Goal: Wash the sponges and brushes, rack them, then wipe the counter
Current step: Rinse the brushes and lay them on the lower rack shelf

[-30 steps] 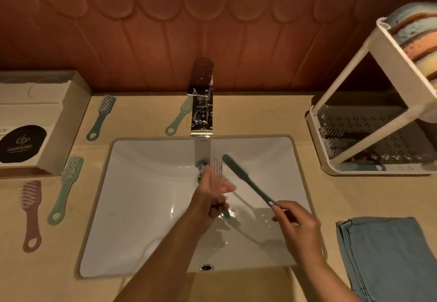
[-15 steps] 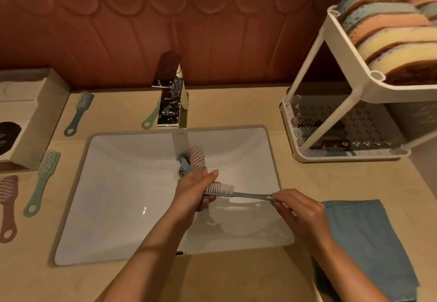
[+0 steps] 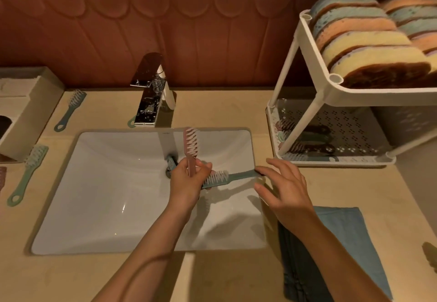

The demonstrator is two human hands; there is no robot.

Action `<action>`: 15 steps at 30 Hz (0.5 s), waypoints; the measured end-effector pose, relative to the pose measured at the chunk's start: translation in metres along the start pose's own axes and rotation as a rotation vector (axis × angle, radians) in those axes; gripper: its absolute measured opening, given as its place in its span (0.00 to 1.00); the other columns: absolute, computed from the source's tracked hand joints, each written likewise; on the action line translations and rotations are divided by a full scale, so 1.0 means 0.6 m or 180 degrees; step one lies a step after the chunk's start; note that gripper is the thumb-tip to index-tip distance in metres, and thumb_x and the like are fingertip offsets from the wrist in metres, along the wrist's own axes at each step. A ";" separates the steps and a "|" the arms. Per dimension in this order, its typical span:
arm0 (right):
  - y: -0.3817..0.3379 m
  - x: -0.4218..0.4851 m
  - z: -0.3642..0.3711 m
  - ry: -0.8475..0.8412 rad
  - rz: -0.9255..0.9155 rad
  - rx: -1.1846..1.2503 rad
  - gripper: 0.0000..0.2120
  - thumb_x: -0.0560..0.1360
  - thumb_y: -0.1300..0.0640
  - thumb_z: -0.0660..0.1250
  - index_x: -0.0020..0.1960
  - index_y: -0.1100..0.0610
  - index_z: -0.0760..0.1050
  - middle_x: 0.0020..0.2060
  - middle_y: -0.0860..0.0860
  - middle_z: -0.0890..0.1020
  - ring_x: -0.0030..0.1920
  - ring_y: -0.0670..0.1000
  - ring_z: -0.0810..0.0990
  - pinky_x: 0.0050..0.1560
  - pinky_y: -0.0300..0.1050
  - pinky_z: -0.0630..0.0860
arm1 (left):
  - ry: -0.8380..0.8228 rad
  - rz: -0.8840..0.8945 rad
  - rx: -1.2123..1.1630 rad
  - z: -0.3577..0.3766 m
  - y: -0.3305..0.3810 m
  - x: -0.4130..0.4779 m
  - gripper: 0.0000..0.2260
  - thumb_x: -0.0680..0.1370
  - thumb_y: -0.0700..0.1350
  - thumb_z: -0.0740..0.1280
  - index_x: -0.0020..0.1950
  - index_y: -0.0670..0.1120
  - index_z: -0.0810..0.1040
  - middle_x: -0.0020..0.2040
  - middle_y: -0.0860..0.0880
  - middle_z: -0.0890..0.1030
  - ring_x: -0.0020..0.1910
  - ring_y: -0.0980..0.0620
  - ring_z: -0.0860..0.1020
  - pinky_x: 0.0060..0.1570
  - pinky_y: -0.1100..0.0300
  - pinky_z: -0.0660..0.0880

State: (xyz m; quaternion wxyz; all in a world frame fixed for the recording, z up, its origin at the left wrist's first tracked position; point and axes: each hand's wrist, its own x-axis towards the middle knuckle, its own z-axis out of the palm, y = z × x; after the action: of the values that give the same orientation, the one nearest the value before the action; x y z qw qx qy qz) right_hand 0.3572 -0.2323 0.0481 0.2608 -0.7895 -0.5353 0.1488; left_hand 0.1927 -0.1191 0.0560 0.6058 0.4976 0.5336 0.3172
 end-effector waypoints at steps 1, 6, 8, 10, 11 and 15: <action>0.002 0.002 -0.004 -0.0027 -0.0016 -0.0005 0.29 0.70 0.35 0.53 0.64 0.48 0.73 0.68 0.47 0.69 0.70 0.46 0.58 0.63 0.35 0.48 | -0.0006 0.0037 0.0000 0.009 0.001 -0.002 0.04 0.76 0.37 0.67 0.45 0.39 0.72 0.34 0.47 0.76 0.22 0.64 0.74 0.20 0.73 0.65; -0.002 0.013 -0.023 -0.0372 -0.0119 0.0248 0.27 0.71 0.36 0.55 0.66 0.46 0.71 0.62 0.42 0.73 0.61 0.40 0.64 0.61 0.34 0.51 | -0.0181 0.0183 0.0029 0.059 -0.010 -0.013 0.05 0.75 0.37 0.68 0.42 0.42 0.72 0.35 0.46 0.78 0.35 0.54 0.80 0.33 0.65 0.75; 0.002 0.015 -0.030 -0.0521 -0.0010 0.0482 0.21 0.75 0.42 0.62 0.66 0.46 0.71 0.57 0.41 0.75 0.57 0.39 0.65 0.62 0.37 0.58 | -0.0312 0.0323 -0.0018 0.081 -0.012 -0.022 0.05 0.75 0.37 0.68 0.42 0.42 0.73 0.35 0.46 0.79 0.37 0.52 0.81 0.36 0.65 0.76; 0.004 0.016 -0.035 -0.0567 0.0082 0.0786 0.17 0.75 0.48 0.65 0.63 0.48 0.74 0.55 0.44 0.79 0.56 0.42 0.73 0.63 0.42 0.67 | -0.0372 0.0468 -0.0080 0.095 -0.010 -0.029 0.05 0.75 0.37 0.68 0.42 0.43 0.73 0.35 0.48 0.79 0.37 0.55 0.81 0.35 0.67 0.76; 0.007 0.016 -0.039 -0.0575 0.0116 0.0958 0.15 0.74 0.50 0.66 0.61 0.49 0.76 0.53 0.45 0.81 0.54 0.43 0.76 0.61 0.43 0.71 | -0.0383 0.0529 -0.0093 0.103 -0.009 -0.032 0.05 0.75 0.37 0.68 0.42 0.44 0.74 0.36 0.49 0.79 0.37 0.56 0.81 0.36 0.68 0.75; 0.036 0.014 -0.061 -0.0513 0.0272 0.1182 0.08 0.73 0.54 0.69 0.52 0.51 0.80 0.46 0.44 0.82 0.49 0.43 0.79 0.52 0.45 0.78 | -0.0369 0.0562 -0.0108 0.129 -0.002 -0.040 0.05 0.79 0.42 0.61 0.45 0.44 0.75 0.39 0.49 0.81 0.33 0.61 0.79 0.31 0.70 0.73</action>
State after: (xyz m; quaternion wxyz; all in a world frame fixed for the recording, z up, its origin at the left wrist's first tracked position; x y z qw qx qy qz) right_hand 0.3957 -0.2401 0.0664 0.3516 -0.7354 -0.4838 0.3186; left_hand 0.2617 -0.1618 0.0576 0.6137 0.5498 0.4462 0.3491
